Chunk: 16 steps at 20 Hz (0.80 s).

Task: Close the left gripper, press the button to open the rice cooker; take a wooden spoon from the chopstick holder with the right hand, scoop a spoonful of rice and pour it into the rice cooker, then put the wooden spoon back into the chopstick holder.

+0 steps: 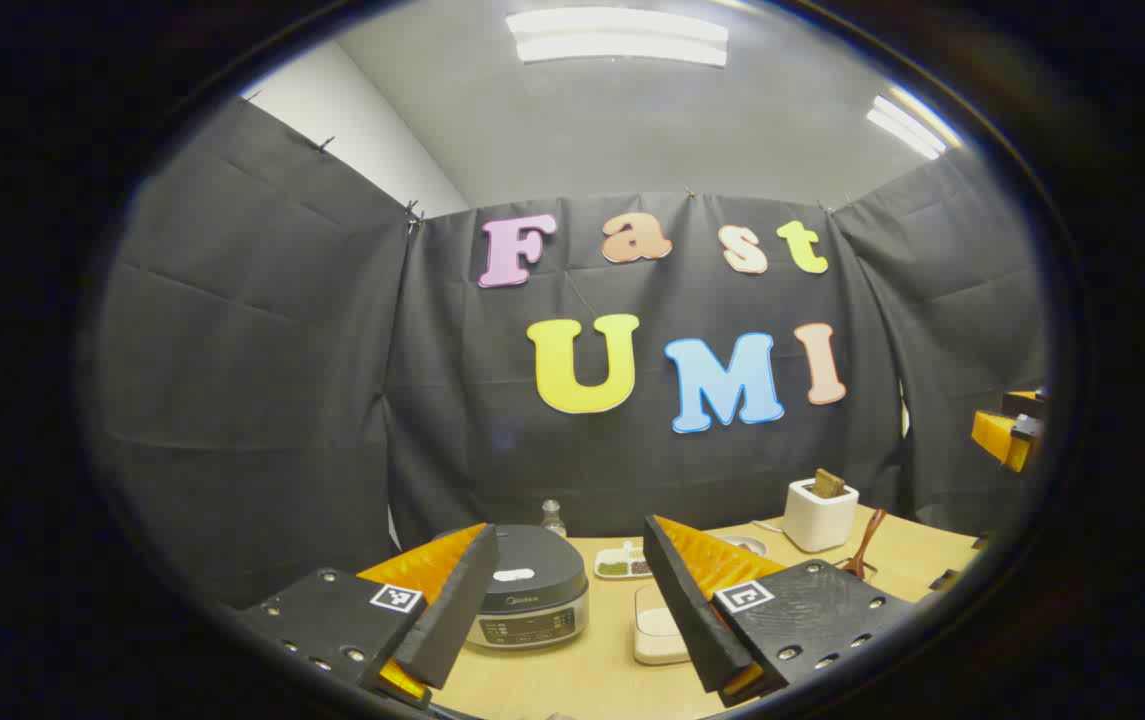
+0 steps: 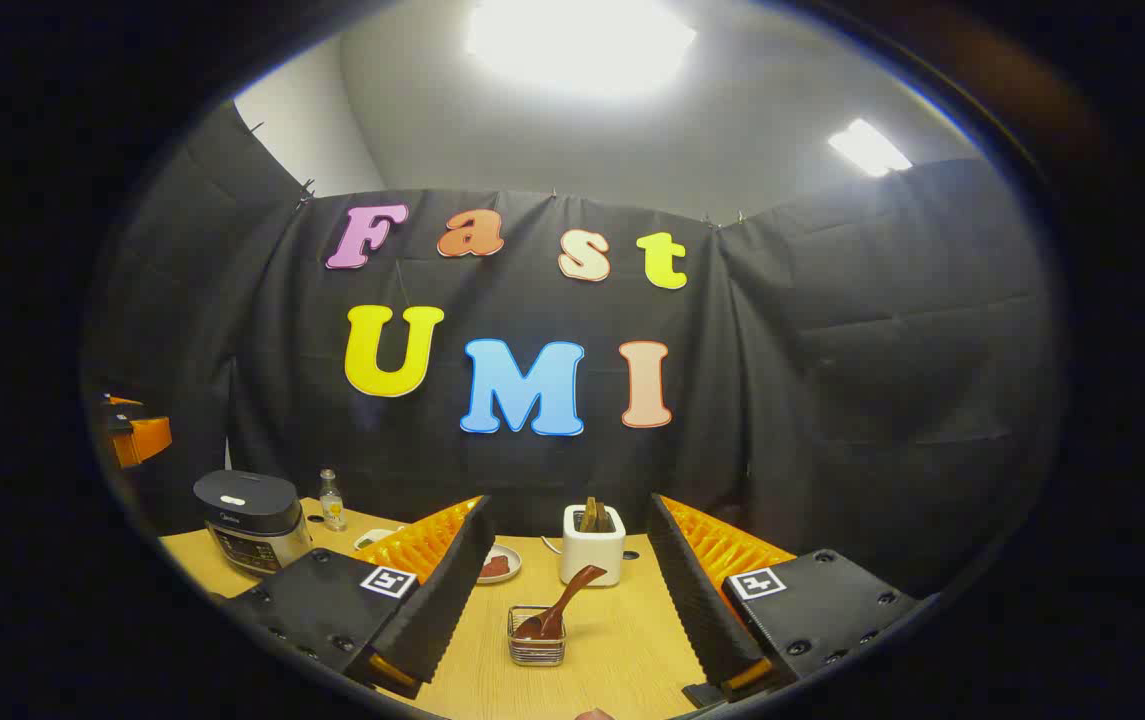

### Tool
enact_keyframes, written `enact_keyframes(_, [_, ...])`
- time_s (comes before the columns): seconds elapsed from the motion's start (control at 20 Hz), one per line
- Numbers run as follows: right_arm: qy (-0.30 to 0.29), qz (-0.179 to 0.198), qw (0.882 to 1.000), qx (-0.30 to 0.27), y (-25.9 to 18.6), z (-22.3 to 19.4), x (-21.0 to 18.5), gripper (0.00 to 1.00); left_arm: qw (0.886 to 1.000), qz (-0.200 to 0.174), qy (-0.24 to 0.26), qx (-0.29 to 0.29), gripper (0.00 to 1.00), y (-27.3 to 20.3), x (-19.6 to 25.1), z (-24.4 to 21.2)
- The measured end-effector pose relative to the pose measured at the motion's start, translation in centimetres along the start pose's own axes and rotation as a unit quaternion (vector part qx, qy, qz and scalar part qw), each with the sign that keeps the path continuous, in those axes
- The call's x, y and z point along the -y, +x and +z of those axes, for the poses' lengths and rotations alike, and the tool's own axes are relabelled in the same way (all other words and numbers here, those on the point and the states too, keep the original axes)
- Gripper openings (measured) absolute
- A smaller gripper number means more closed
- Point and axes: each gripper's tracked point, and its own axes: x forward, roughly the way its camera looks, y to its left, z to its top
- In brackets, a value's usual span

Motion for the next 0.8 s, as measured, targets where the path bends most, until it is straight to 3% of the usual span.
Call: enact_keyframes(0.8, [0.010,-0.003,1.000,-0.007,0.10,-0.71,0.77,0.98,1.000,0.006,0.000,-0.001,0.88,-0.84,0.23,-0.03])
